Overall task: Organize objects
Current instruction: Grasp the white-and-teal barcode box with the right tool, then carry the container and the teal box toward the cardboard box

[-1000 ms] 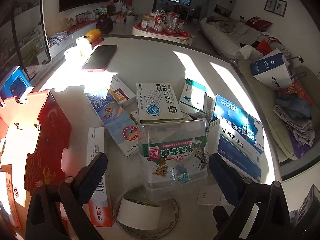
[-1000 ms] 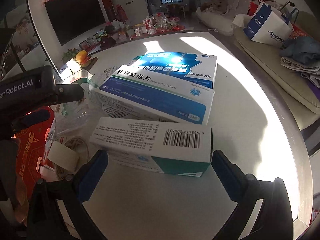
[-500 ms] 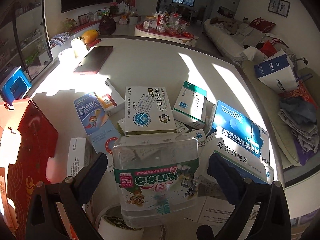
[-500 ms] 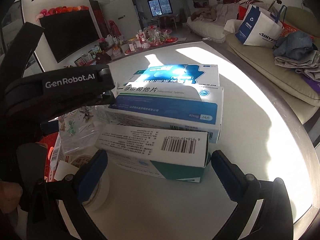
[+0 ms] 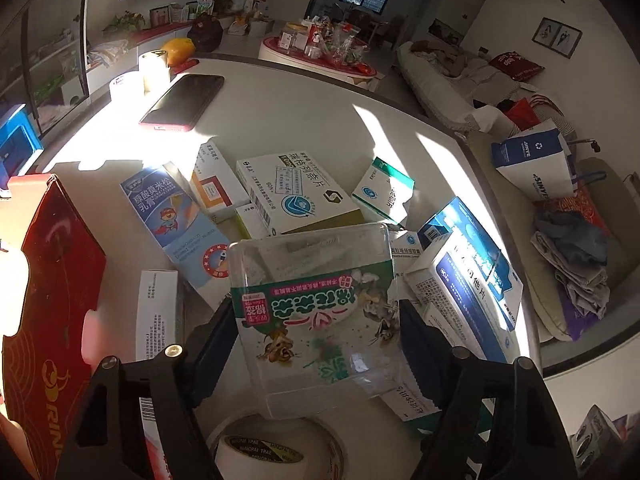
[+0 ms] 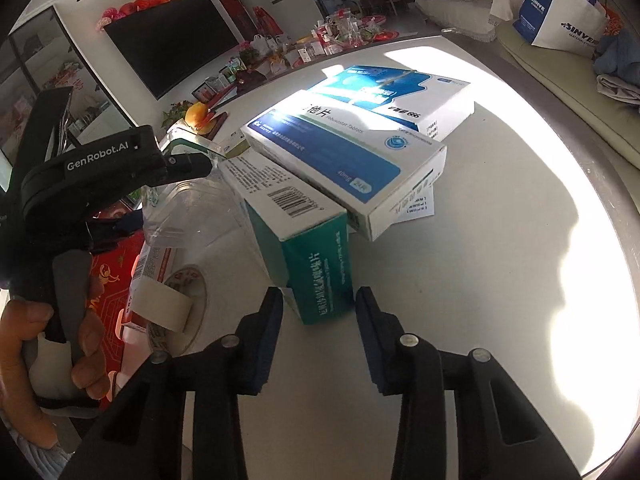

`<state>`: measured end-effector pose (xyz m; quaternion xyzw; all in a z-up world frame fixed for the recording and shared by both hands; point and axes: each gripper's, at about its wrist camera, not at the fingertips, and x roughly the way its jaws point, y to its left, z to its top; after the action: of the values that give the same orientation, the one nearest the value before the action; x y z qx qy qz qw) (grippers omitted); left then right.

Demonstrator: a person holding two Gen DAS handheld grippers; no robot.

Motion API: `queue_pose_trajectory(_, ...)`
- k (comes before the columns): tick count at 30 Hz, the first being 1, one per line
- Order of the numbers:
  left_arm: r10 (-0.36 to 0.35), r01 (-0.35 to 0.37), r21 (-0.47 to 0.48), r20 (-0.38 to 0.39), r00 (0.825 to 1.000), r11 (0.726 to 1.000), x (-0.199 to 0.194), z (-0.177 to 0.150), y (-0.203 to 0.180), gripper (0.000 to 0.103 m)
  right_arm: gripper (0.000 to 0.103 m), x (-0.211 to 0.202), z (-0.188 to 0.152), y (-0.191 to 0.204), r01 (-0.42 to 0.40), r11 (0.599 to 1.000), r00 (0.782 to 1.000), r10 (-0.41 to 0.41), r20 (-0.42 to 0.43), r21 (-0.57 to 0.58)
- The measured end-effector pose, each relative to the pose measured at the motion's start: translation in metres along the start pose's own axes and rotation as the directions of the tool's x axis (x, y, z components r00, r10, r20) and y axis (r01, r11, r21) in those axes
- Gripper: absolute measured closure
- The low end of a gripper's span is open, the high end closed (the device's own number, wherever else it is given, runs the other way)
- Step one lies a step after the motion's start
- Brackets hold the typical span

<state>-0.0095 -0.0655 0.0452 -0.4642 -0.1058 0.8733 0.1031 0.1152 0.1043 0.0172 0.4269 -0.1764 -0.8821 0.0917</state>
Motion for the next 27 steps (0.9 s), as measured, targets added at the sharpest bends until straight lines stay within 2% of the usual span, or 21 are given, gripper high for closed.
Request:
queue_pose_trajectory(2,-0.005,0.005,0.009,-0.008,1.0,1.0,-0.001,0.0,0.0,0.021,0.028,-0.015,0.003,0.002,0.019,0.998,0.999,-0.017,0.048,-0.052)
queue_pose_trajectory(4,-0.011,0.011,0.0,-0.034,0.999,1.0,0.003,0.001,0.001,0.02,0.027,-0.025,0.012,0.008,0.007,0.993,0.997,0.002,0.074,-0.118)
queue_pose_trajectory(10,-0.009,0.009,-0.006,-0.081,0.997,1.0,0.014,0.002,-0.002,0.018,0.027,-0.008,0.027,0.042,-0.053,0.958,0.999,0.055,-0.002,-0.282)
queue_pose_trajectory(13,0.003,-0.003,0.001,-0.088,0.996,1.0,0.017,0.001,-0.005,0.018,0.028,0.015,0.026,0.054,-0.004,0.949,0.999,-0.01,-0.043,-0.316)
queue_pose_trajectory(14,0.003,-0.003,0.001,-0.093,0.996,1.0,0.019,0.001,-0.005,0.017,0.03,0.021,0.026,0.055,-0.009,0.95,0.998,-0.009,-0.055,-0.311)
queue_pose_trajectory(16,0.007,-0.007,0.005,-0.104,0.995,1.0,0.023,0.001,-0.005,0.017,0.043,0.032,0.026,0.055,0.018,0.952,0.996,-0.044,-0.079,-0.306)
queue_pose_trajectory(17,0.013,-0.012,0.012,-0.107,0.994,1.0,0.025,0.001,-0.005,0.017,0.068,0.037,0.025,0.054,0.05,0.952,0.992,-0.081,-0.092,-0.302)
queue_pose_trajectory(18,0.02,-0.019,0.02,-0.101,0.995,1.0,0.026,0.0,-0.006,0.017,0.075,0.039,0.026,0.052,0.056,0.955,0.991,-0.089,-0.101,-0.293)
queue_pose_trajectory(23,0.007,-0.005,0.069,-0.031,0.999,0.998,0.015,-0.006,-0.008,0.02,0.076,0.026,0.021,0.044,0.053,0.966,0.994,-0.075,-0.079,-0.253)
queue_pose_trajectory(27,-0.029,0.024,0.082,0.061,0.998,0.996,-0.014,-0.009,-0.005,0.02,0.076,0.005,0.016,0.035,-0.02,0.987,0.998,0.01,-0.067,-0.162)
